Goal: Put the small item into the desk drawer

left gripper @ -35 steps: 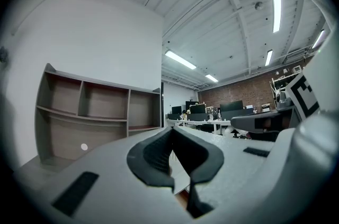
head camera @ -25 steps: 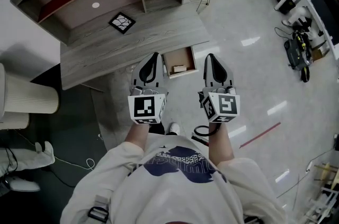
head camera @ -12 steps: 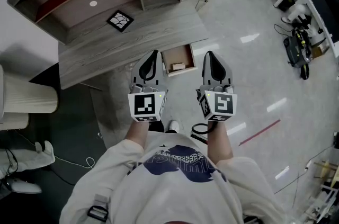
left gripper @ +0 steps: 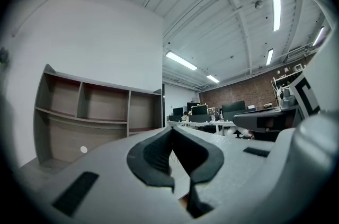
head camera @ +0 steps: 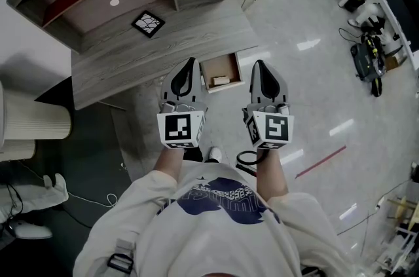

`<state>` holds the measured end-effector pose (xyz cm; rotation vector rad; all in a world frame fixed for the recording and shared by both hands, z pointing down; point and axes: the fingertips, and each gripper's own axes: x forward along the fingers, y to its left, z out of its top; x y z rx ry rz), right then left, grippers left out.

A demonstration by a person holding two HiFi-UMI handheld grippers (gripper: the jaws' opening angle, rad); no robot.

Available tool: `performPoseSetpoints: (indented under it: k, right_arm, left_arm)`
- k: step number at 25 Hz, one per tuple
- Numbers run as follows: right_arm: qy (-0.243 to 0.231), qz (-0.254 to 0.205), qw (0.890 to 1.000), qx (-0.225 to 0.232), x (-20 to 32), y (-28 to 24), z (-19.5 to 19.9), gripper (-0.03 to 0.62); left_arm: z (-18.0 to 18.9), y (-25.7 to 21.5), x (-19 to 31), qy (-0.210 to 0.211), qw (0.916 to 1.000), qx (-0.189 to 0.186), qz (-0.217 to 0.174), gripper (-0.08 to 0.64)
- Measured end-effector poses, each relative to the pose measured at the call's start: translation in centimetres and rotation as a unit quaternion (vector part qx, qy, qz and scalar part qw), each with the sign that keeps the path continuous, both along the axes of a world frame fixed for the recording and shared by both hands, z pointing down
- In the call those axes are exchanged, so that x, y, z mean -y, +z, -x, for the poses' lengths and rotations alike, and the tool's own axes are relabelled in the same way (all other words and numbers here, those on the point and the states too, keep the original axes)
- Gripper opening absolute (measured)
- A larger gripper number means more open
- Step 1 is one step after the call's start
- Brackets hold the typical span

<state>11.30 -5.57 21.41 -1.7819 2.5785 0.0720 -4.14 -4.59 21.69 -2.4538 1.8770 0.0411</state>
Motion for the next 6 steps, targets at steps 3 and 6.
performPoseSetpoints:
  k: [3,6]
  right_arm:
    - [0.001,-0.008,1.000,-0.007,0.03,-0.34,0.22,-0.003]
    - [-0.001,-0.012,1.000,-0.007,0.02,-0.59,0.21,-0.003]
  left_arm:
    - [0.07,-0.18,0.04,0.002,1.0000,-0.002,-0.004,0.008]
    - [-0.12,-0.25,0.05,0.005,1.0000,-0.002,-0.005,0.008]
